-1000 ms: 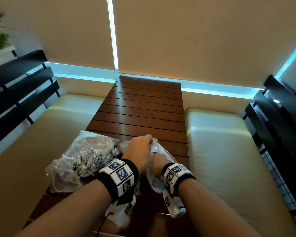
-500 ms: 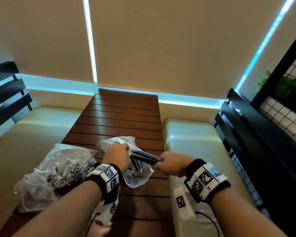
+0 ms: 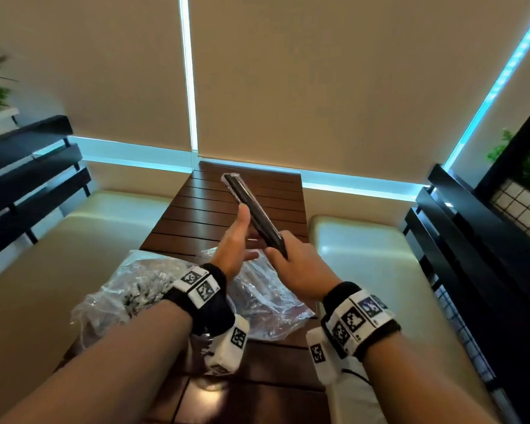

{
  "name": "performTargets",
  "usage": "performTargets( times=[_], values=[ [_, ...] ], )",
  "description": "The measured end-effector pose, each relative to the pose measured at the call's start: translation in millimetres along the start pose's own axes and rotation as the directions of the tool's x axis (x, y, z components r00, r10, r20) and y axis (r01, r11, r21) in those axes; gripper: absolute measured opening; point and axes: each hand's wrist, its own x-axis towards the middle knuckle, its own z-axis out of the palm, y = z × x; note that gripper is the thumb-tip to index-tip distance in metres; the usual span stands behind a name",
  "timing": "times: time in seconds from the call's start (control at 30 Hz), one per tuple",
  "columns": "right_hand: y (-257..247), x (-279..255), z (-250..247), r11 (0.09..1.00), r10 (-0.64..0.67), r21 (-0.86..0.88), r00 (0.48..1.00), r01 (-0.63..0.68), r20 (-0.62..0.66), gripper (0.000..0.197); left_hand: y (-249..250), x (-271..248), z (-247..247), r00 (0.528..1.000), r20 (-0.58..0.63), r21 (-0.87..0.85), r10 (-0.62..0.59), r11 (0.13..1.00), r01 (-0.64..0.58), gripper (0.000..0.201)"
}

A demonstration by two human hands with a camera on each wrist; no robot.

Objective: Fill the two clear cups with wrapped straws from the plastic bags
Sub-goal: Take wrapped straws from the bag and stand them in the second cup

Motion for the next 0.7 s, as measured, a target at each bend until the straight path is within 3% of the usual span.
performTargets(
  times=[0.1,0.17,0.23,0.3,0.37,0.43,0.5,0.57,0.7],
  values=[
    [0,6,44,0.995,-0.089,0.032,0.995,0.090,-0.038,0.018,28,-1,0,0.996,-0.074,-0.309,-0.043,0.951,0.018,0.070],
    [-8,7,61,0.987,-0.146,0.069,0.988,0.148,-0.042,0.024,34,1,-7,0.976,-0.197,-0.334,-0.089,0.942,0.019,0.055],
    [-14,8,67,0.981,-0.184,0.070,0.983,0.181,0.031,0.036,34,-1,-14,0.953,-0.279,-0.297,-0.119,0.954,0.032,0.044],
    [-15,12,63,0.972,-0.237,0.029,0.965,0.235,0.116,0.043,31,-7,-23,0.944,-0.326,-0.166,-0.042,0.986,-0.014,0.043],
    [-19,19,47,0.962,-0.257,0.125,0.961,0.244,0.098,0.037,26,-13,-34,0.931,-0.347,0.033,0.113,0.994,-0.108,0.044],
    [-31,27,25,0.916,-0.236,0.313,0.968,0.251,-0.085,0.029,20,-18,-46,0.916,-0.324,0.214,0.235,0.962,-0.171,0.047],
    [-53,34,3,0.854,-0.175,0.417,0.927,0.310,-0.331,0.023,14,-22,-52,0.920,-0.288,0.314,0.267,0.934,-0.173,0.049],
    [-79,36,-7,0.857,-0.203,0.354,0.877,0.374,-0.435,0.026,11,-26,-50,0.939,-0.246,0.386,0.241,0.913,-0.133,0.049],
    [-110,35,8,0.874,-0.403,0.141,0.855,0.466,-0.327,0.033,10,-30,-45,0.948,-0.176,0.518,0.267,0.843,-0.142,0.039]
  ],
)
